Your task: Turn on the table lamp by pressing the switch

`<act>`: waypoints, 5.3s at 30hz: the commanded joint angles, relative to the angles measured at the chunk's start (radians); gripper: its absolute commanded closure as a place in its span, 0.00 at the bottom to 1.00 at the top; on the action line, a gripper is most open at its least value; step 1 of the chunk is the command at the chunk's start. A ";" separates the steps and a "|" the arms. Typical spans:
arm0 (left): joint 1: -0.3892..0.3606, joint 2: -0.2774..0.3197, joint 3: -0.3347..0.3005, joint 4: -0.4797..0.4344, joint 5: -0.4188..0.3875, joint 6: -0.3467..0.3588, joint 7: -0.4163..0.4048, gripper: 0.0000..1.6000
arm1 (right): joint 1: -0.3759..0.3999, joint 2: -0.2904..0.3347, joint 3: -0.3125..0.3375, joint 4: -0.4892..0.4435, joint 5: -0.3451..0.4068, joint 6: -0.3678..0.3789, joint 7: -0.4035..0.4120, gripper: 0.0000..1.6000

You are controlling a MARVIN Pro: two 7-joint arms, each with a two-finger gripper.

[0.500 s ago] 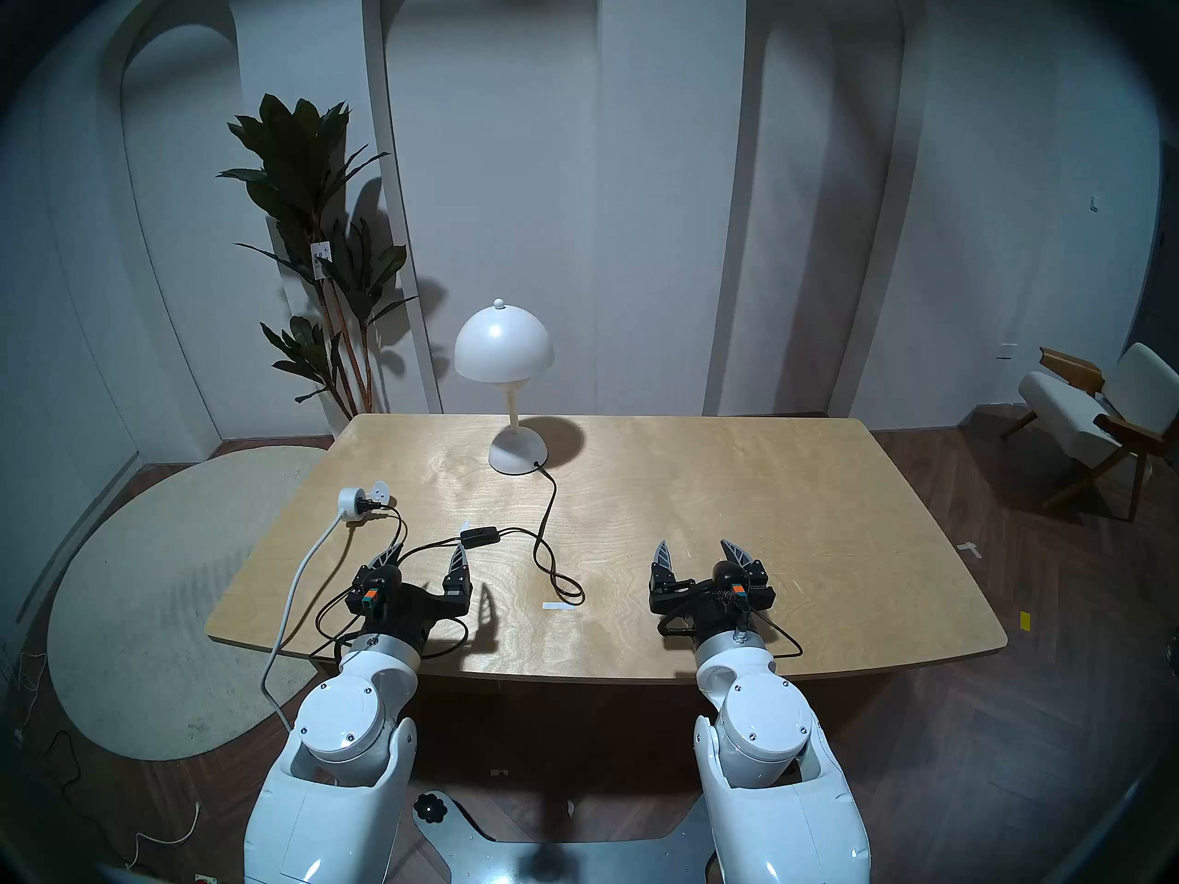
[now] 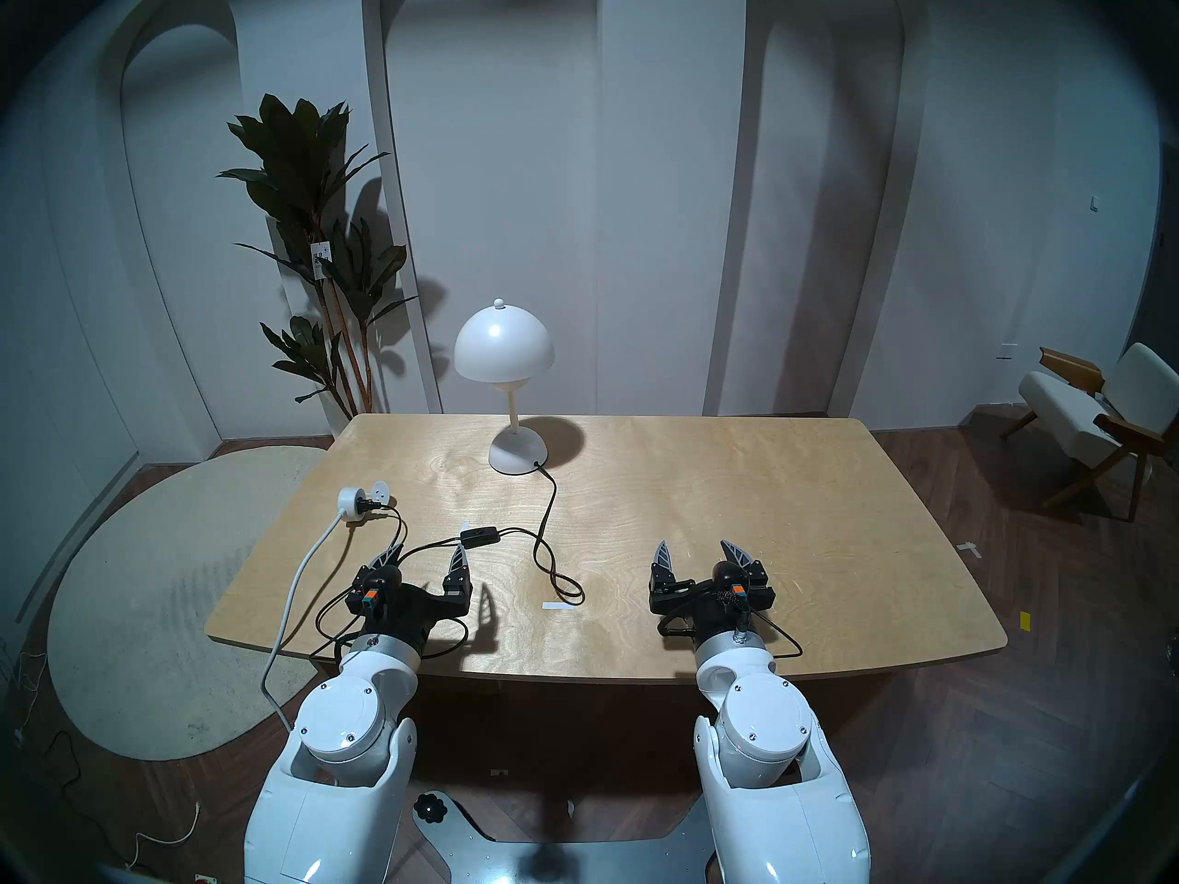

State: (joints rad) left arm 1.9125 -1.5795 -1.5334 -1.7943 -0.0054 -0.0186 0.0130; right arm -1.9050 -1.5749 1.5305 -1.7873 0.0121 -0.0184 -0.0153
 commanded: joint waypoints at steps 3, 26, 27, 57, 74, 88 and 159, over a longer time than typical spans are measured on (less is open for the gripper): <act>-0.019 0.021 0.020 -0.026 0.071 -0.001 0.021 0.00 | 0.002 0.001 0.000 -0.021 -0.001 -0.003 -0.001 0.00; -0.041 0.036 0.017 -0.040 0.057 0.019 0.030 0.00 | 0.130 0.008 0.191 0.007 0.165 -0.013 -0.023 0.00; -0.041 0.036 0.014 -0.040 0.054 0.021 0.030 0.00 | 0.135 0.010 0.197 0.009 0.166 -0.013 -0.026 0.00; -0.275 0.144 0.125 -0.081 0.379 0.112 0.000 0.00 | 0.166 0.032 0.210 0.050 0.179 -0.027 -0.033 0.00; -0.450 0.251 0.200 0.077 0.843 0.183 -0.019 0.00 | 0.168 0.040 0.205 0.055 0.188 -0.026 -0.035 0.00; -0.546 0.262 0.260 0.171 1.144 0.217 -0.094 0.00 | 0.168 0.044 0.203 0.055 0.190 -0.028 -0.037 0.00; -0.724 0.112 0.303 0.494 1.337 0.492 -0.349 0.00 | 0.163 0.049 0.194 0.052 0.189 -0.043 -0.053 0.00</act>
State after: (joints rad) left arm 1.2383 -1.4451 -1.2101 -1.3352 1.3529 0.4934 -0.4114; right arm -1.7461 -1.5265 1.7238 -1.7115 0.2008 -0.0490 -0.0712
